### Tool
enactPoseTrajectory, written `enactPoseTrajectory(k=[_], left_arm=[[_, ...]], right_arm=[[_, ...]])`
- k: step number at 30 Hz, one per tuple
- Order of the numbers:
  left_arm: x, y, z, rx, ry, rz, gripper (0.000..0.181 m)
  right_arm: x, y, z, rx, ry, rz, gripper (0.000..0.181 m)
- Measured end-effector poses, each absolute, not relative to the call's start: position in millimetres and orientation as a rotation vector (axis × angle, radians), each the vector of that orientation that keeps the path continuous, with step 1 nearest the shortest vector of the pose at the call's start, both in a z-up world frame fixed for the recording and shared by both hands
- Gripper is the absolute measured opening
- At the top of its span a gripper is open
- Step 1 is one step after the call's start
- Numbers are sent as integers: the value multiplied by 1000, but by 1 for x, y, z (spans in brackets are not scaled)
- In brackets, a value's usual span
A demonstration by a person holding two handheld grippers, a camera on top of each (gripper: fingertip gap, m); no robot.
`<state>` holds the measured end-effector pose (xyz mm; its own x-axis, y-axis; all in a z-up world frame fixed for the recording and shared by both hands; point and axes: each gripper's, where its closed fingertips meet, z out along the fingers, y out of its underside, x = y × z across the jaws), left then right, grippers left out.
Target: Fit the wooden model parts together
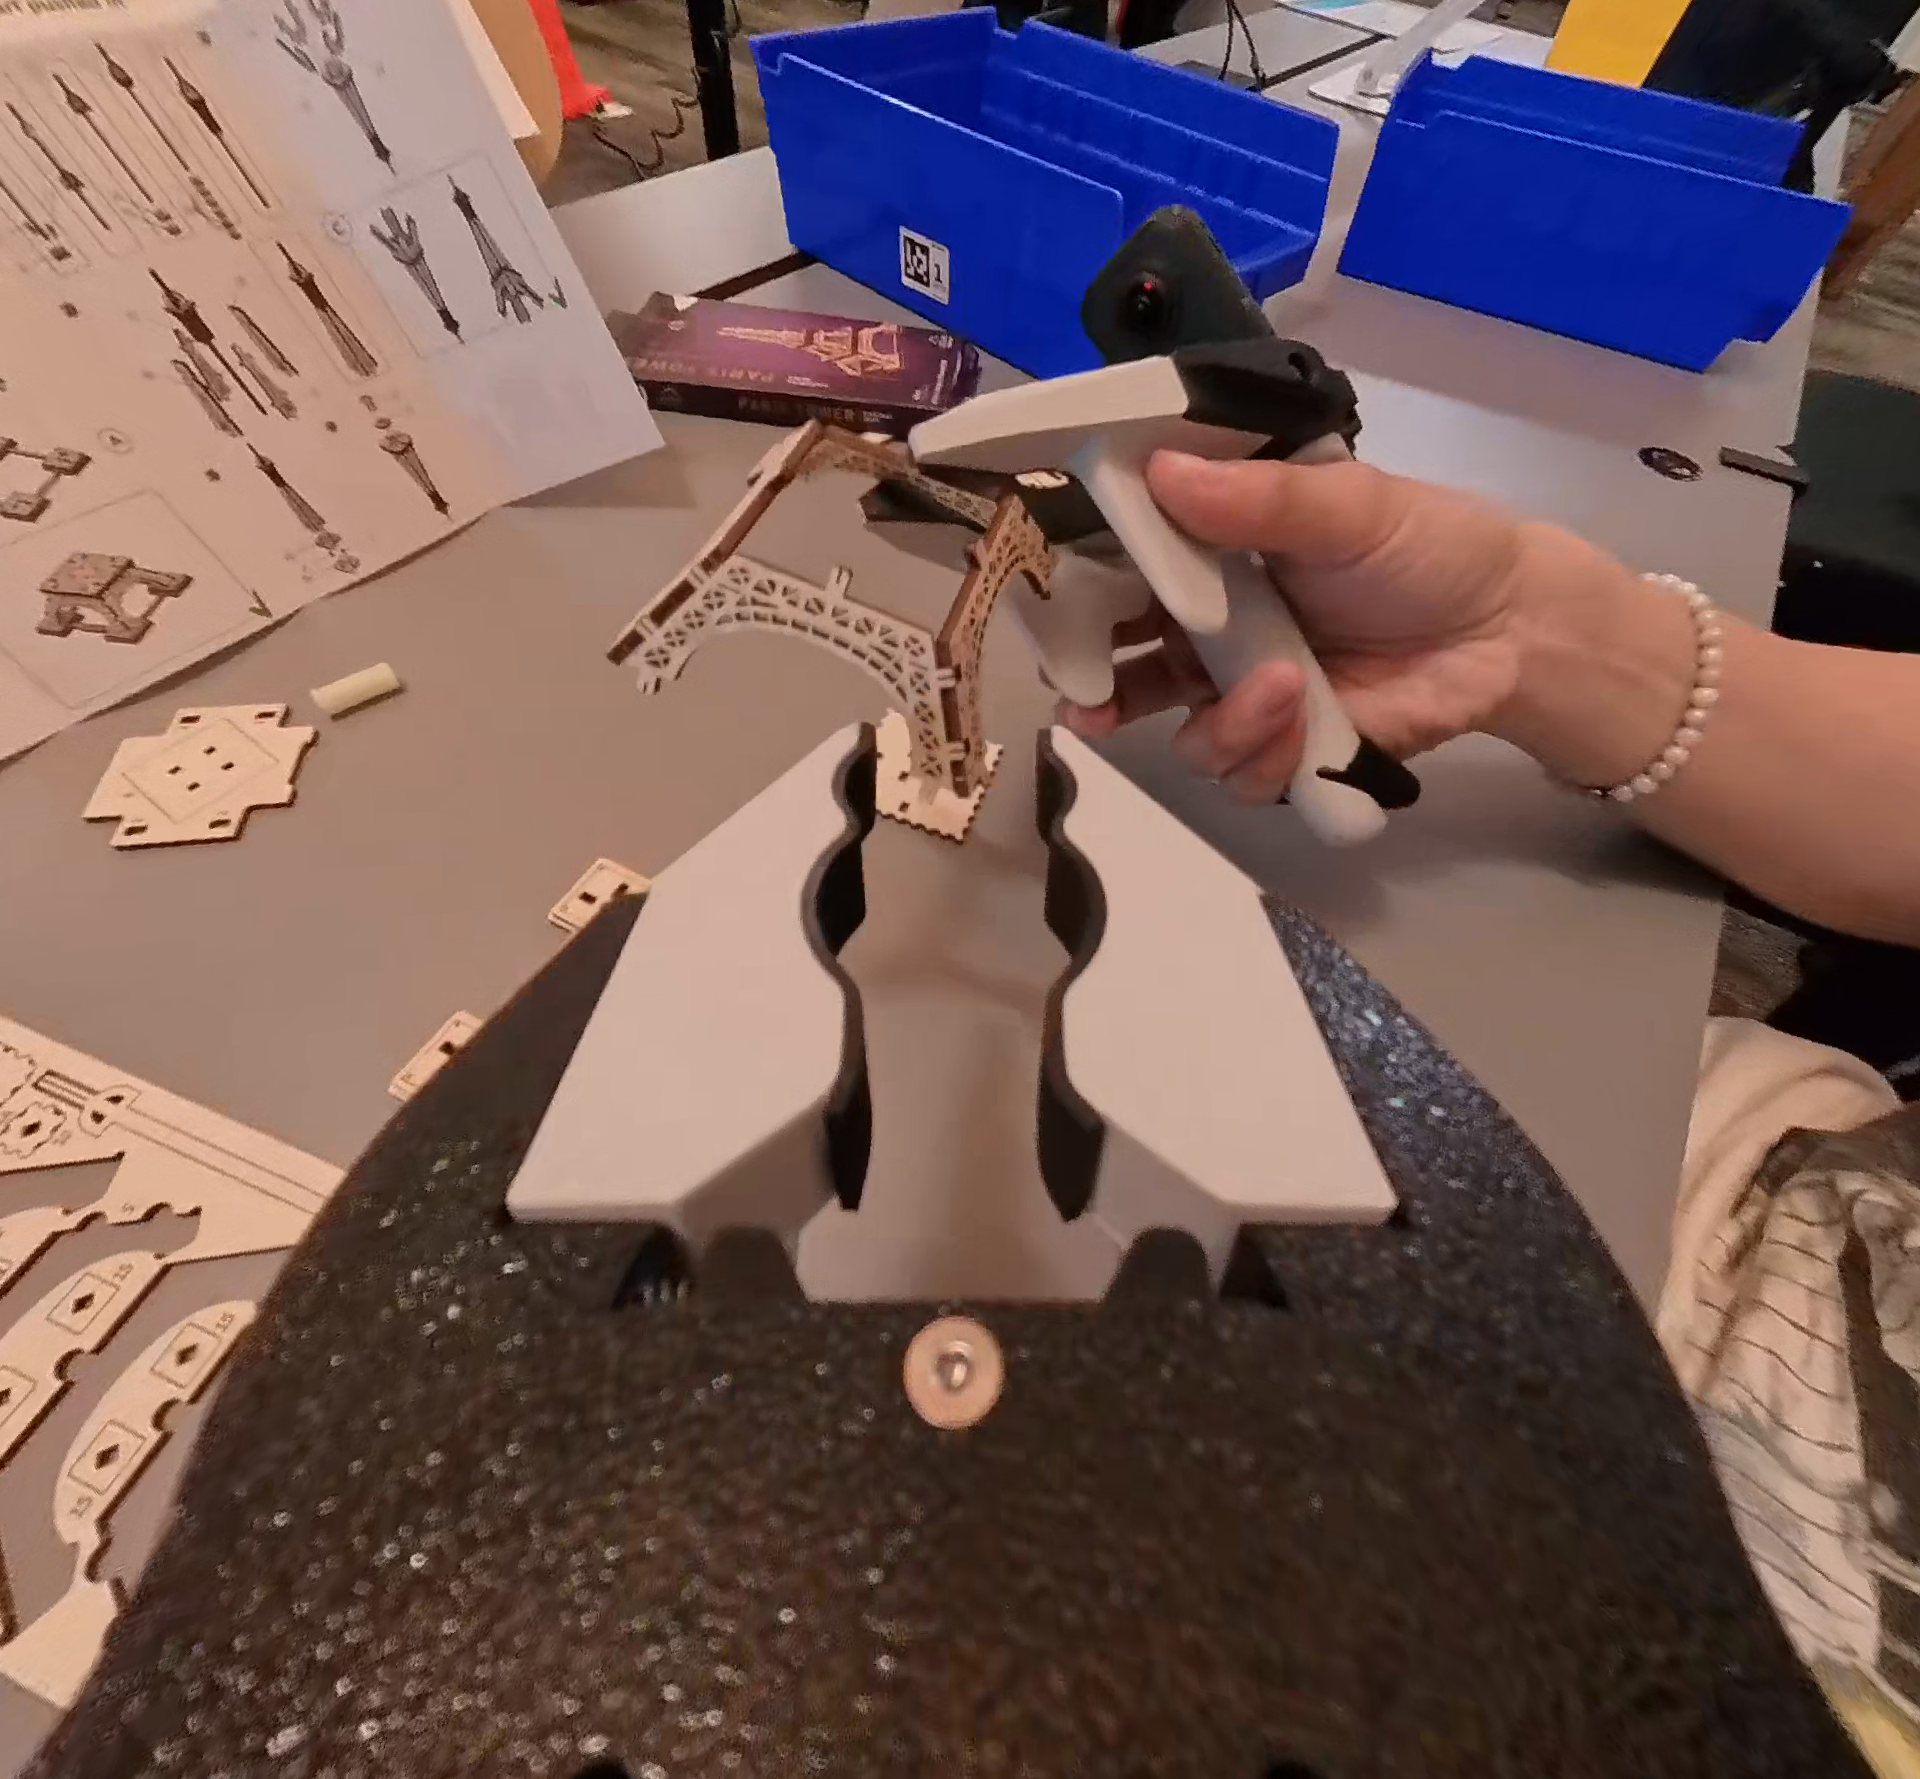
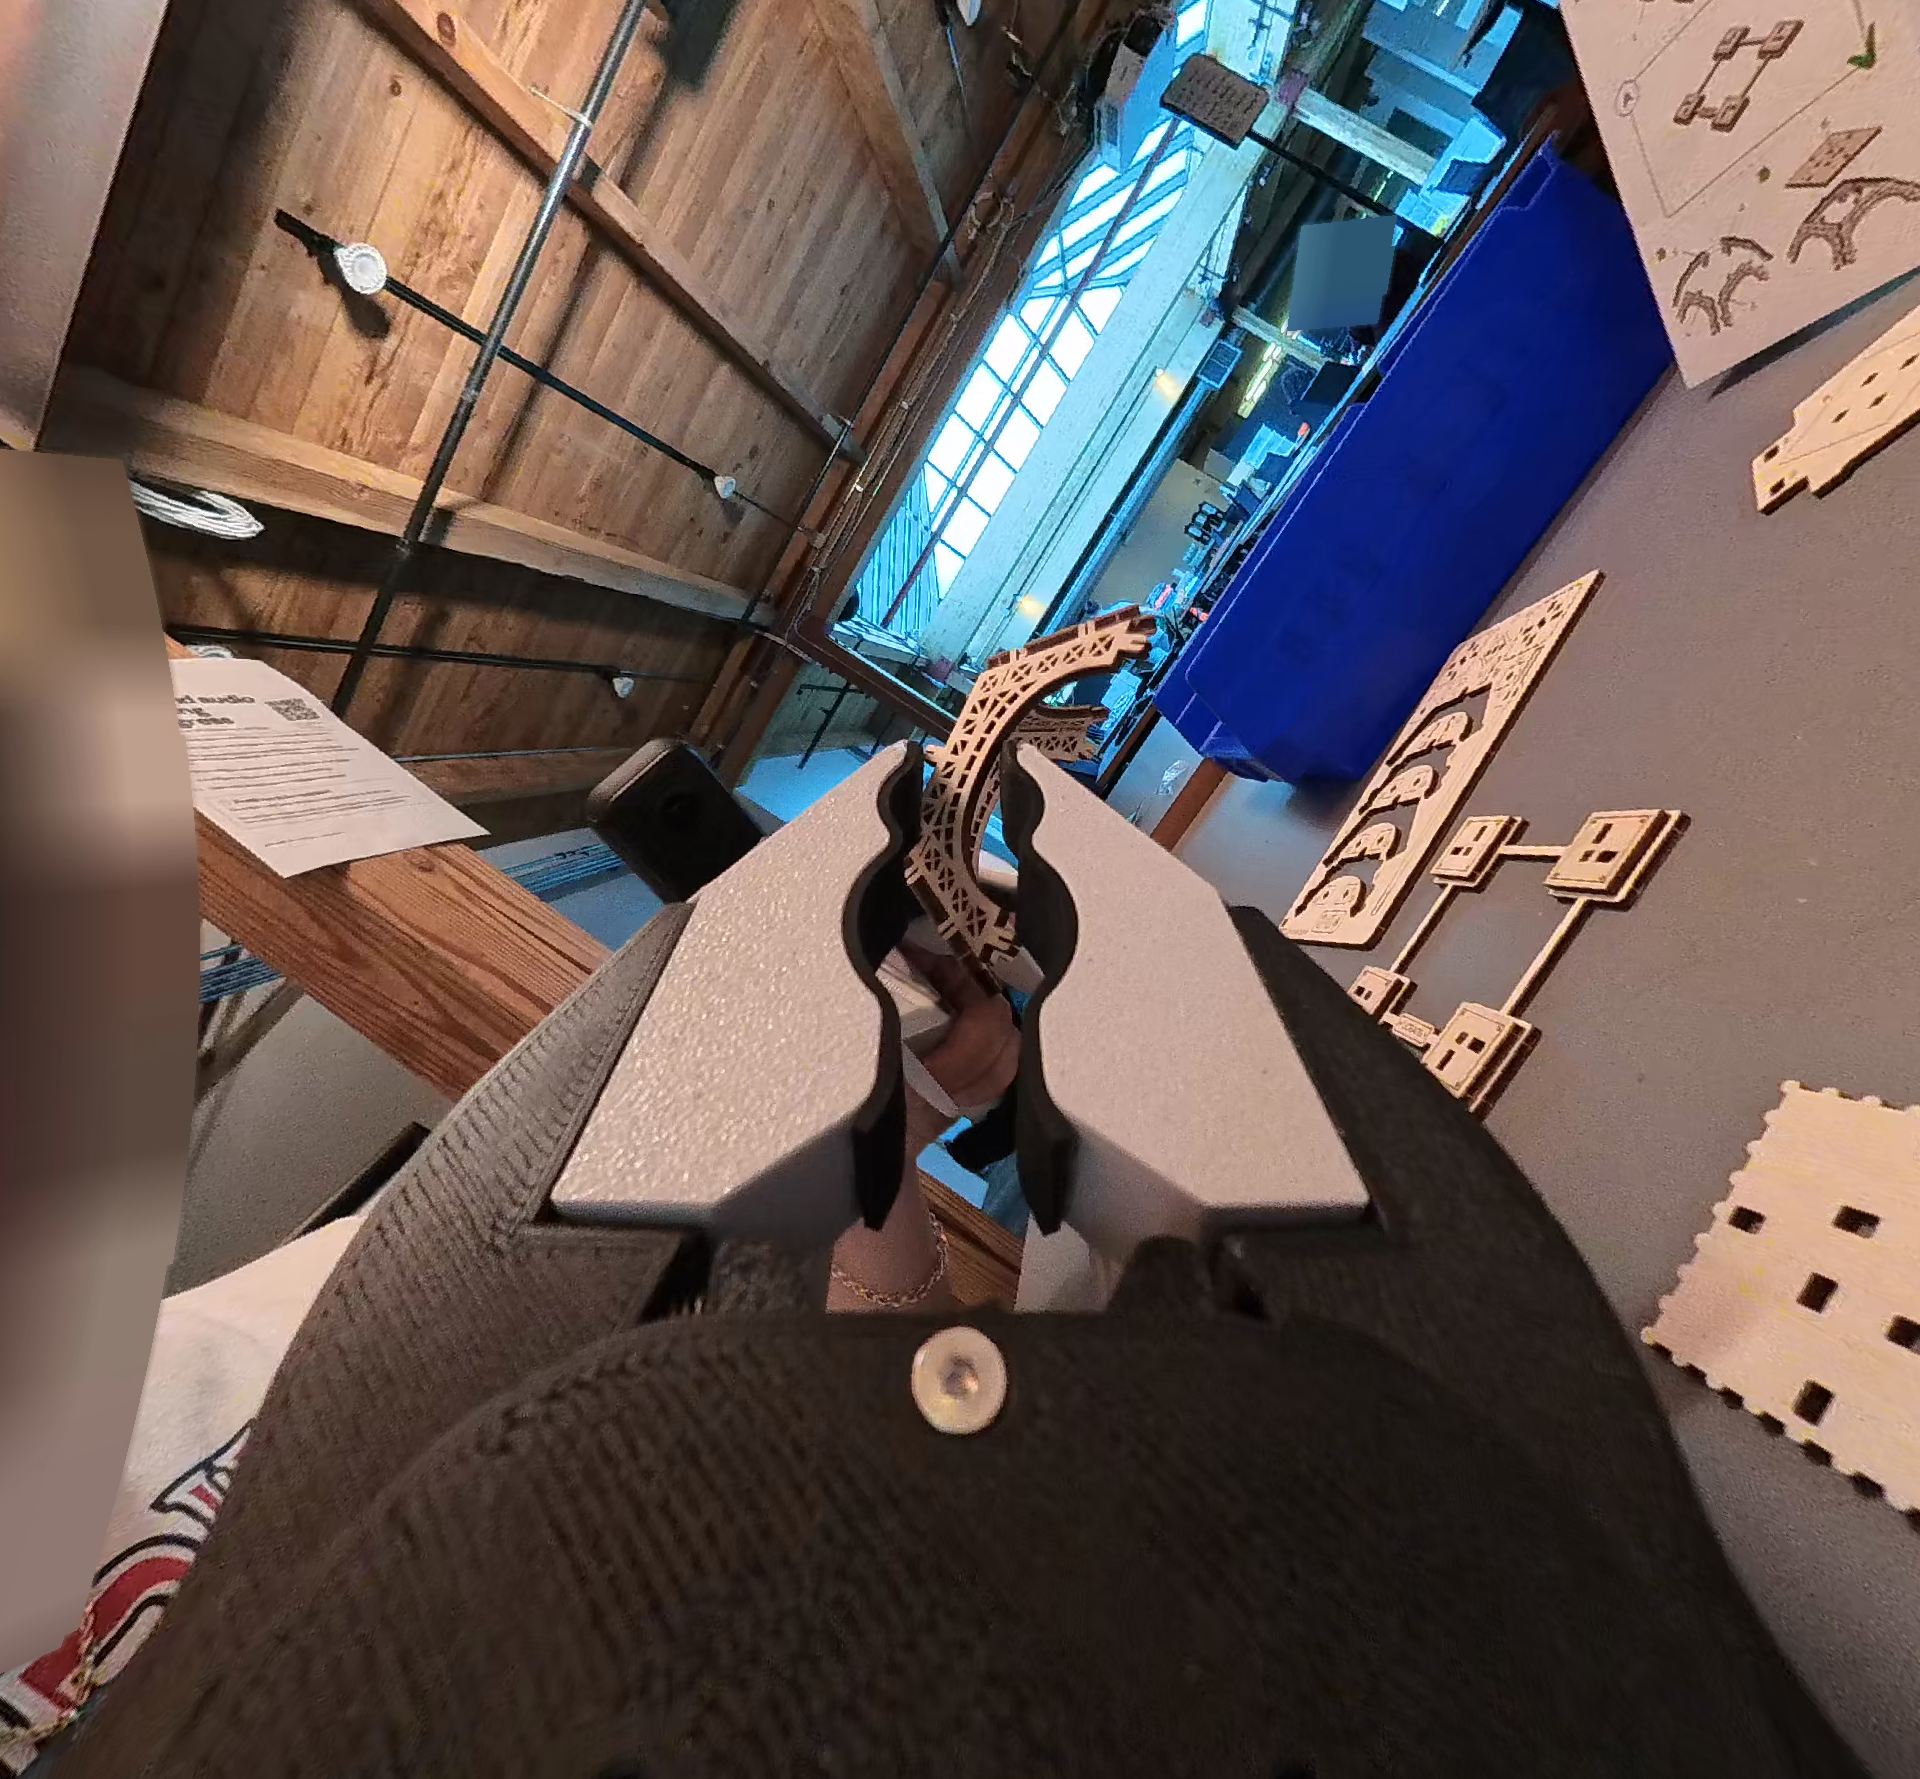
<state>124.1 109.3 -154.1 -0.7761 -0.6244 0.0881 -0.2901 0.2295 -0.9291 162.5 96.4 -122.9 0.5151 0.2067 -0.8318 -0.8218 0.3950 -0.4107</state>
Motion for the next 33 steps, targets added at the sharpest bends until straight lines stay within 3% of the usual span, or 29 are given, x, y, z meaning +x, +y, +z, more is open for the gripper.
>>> enactPoseTrajectory(k=[15,20,22,26,30,33], left_arm=[[123,113,-138,-735,2111,-1436,10],[124,120,-136,-845,2123,-1546,10],[124,122,-134,-928,2128,-1678,10],[121,123,-131,-1063,2144,-1926,10],[119,120,-136,-1125,2184,-2006,10],[116,117,-141,-1119,2232,-1993,10]], right_arm=[[154,102,-115,-915,744,784,14],[150,99,-107,-1061,678,675,54],[149,95,-104,-1202,623,495,64],[135,93,-91,-1559,265,-267,64],[119,102,-98,-1771,-187,-934,55],[114,112,-120,-1871,-351,-1067,46]])
